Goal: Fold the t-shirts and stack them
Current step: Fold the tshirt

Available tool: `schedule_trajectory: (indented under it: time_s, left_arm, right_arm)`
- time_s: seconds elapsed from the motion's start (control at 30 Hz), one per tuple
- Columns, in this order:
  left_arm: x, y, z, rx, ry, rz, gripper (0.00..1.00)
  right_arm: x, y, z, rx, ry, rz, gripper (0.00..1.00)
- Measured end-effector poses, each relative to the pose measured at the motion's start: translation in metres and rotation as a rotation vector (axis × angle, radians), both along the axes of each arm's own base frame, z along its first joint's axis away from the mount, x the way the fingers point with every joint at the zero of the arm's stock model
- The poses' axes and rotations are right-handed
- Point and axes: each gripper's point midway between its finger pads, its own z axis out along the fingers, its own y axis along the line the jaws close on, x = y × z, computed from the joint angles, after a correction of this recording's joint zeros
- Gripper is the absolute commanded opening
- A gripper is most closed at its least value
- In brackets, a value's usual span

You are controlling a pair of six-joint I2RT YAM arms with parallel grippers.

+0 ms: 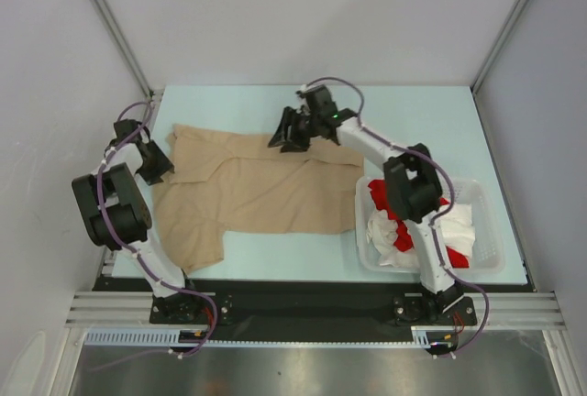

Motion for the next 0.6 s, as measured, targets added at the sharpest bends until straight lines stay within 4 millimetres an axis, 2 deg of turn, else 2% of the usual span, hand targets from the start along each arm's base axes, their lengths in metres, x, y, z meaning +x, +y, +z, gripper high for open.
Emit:
schedule_trajectory:
  time_s: [0.13, 0.27, 0.4, 0.6]
  left_arm:
    - [0.007, 0.0, -0.002, -0.022, -0.029, -0.015, 0.5]
    - [0.011, 0.002, -0.006, -0.053, -0.05, -0.019, 0.49]
    - [0.012, 0.002, -0.012, -0.076, -0.049, -0.019, 0.42]
    - [0.017, -0.004, -0.011, -0.116, -0.074, -0.024, 0.31]
  right_arm:
    - [-0.022, 0.085, -0.03, 0.132, 0.062, 0.057, 0.56]
    - [-0.05, 0.14, -0.072, 0.194, 0.162, 0.065, 0.56]
    - [-0.054, 0.173, -0.082, 0.231, 0.188, 0.053, 0.55]
    - [-0.05, 0.196, -0.054, 0.309, 0.153, 0.028, 0.52]
